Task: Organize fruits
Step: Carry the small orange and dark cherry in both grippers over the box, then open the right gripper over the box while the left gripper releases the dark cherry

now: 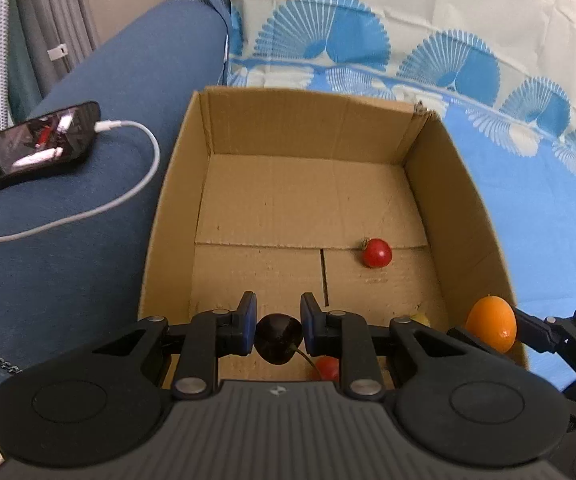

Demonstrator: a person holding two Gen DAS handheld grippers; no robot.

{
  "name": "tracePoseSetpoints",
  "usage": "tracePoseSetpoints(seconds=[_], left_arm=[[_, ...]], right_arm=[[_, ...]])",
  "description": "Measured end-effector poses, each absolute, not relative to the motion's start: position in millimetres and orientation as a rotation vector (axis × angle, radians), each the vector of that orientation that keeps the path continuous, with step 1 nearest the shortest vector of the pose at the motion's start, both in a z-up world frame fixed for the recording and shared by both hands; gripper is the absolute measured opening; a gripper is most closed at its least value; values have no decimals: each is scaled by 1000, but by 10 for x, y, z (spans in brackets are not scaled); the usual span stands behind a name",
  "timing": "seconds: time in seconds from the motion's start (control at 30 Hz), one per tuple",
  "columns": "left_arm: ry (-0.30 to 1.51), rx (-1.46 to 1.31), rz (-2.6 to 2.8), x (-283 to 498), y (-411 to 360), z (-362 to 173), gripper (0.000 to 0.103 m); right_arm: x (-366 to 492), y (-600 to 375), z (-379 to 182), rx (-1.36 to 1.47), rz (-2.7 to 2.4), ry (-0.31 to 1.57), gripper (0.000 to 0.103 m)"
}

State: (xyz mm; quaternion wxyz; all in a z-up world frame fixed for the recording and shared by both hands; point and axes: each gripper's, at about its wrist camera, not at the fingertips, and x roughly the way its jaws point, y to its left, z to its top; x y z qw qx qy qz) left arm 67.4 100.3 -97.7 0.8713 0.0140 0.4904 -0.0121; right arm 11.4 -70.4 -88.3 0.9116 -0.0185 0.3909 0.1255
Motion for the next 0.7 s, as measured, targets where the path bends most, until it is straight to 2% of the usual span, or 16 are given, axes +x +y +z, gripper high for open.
tracePoseSetpoints(seconds=[0.7], left_arm=[[1129,73,-27,944,947,-1454,26]], right_arm=[[420,-709,-1214,-39,259,871,40]])
